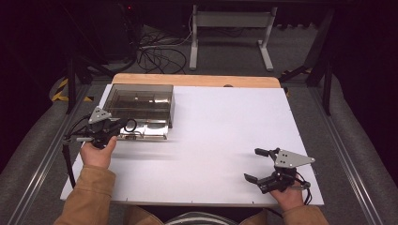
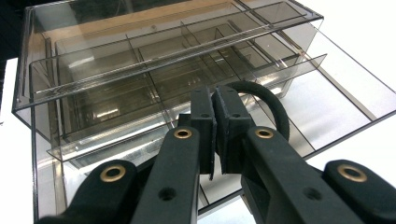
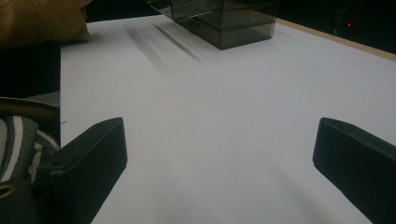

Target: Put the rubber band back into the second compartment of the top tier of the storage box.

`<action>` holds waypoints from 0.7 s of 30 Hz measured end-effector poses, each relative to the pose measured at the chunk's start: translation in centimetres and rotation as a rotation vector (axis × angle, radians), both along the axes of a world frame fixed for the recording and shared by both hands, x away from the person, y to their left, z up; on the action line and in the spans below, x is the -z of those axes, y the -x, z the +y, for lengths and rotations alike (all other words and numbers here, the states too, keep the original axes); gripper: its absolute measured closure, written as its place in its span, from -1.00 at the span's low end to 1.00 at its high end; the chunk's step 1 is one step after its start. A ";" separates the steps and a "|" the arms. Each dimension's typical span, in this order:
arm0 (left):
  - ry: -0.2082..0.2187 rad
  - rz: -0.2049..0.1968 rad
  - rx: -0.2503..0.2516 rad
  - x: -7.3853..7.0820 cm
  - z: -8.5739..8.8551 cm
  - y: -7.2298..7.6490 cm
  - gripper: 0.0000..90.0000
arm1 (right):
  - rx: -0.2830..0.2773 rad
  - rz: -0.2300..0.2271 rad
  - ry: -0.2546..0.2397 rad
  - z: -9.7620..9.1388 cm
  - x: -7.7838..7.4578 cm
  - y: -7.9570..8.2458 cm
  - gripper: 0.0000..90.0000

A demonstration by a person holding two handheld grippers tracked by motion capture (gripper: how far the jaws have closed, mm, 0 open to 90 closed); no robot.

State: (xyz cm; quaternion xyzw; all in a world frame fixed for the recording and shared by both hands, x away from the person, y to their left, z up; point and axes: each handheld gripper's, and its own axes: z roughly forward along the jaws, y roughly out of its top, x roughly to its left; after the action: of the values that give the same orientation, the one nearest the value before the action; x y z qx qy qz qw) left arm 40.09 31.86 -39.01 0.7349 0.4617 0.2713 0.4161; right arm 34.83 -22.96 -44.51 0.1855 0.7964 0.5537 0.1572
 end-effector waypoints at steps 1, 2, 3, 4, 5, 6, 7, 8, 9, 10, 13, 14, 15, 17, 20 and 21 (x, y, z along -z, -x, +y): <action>-0.001 0.001 -0.001 0.0 0.0 0.0 0.91 | 0.000 0.001 0.000 0.0 0.0 0.0 -0.92; -0.002 0.001 -0.002 0.0 0.0 0.0 0.91 | 0.001 0.001 0.000 0.0 0.0 0.0 -0.92; 0.000 0.001 -0.002 0.0 0.0 -0.1 0.91 | 0.001 0.001 -0.001 0.0 0.0 0.0 -0.92; 0.001 0.003 -0.004 0.1 0.0 -0.1 0.90 | 0.000 0.001 -0.001 0.0 0.0 0.0 -0.92; 0.000 0.008 -0.005 0.1 0.0 -0.2 0.86 | -0.001 0.001 -0.001 0.0 0.0 0.0 -0.92; 0.003 0.009 -0.007 0.2 0.0 -0.2 0.79 | -0.001 0.001 -0.001 0.0 0.0 0.0 -0.92; 0.000 0.012 -0.005 0.2 -0.1 -0.2 0.72 | -0.001 0.001 -0.001 0.0 0.0 0.0 -0.92; -0.003 0.013 -0.004 0.2 -0.1 -0.2 0.66 | -0.002 0.001 -0.001 0.0 0.0 0.0 -0.92; -0.007 0.012 -0.005 0.2 -0.2 -0.2 0.61 | -0.002 0.001 -0.001 0.0 0.0 0.0 -0.92; -0.004 0.009 -0.005 0.2 -0.2 -0.2 0.58 | -0.002 0.001 -0.002 0.0 0.0 0.0 -0.92; 0.011 -0.001 0.003 0.1 -0.3 -0.1 0.49 | -0.002 0.001 -0.002 0.0 0.0 0.0 -0.92; 0.014 -0.002 0.004 0.0 -0.3 0.0 0.45 | -0.002 0.001 -0.002 0.0 0.0 0.0 -0.92; 0.018 -0.004 0.007 -0.1 -0.4 0.1 0.40 | -0.001 0.001 -0.001 0.0 0.0 0.0 -0.92; 0.026 -0.005 0.015 -0.3 -0.5 0.2 0.32 | -0.001 0.002 -0.001 0.0 0.0 0.0 -0.92; 0.027 -0.012 0.019 -0.7 -0.7 0.4 0.15 | -0.001 0.003 -0.002 0.0 0.0 0.0 -0.92; 0.041 -0.016 0.020 -0.8 -0.8 0.5 0.10 | -0.001 0.003 -0.003 0.0 0.0 0.0 -0.92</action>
State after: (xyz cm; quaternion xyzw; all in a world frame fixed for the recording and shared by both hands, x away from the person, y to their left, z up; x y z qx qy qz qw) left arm 39.57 31.03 -38.17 0.7288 0.4564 0.2634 0.4372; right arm 34.85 -22.96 -44.54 0.1861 0.7959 0.5547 0.1557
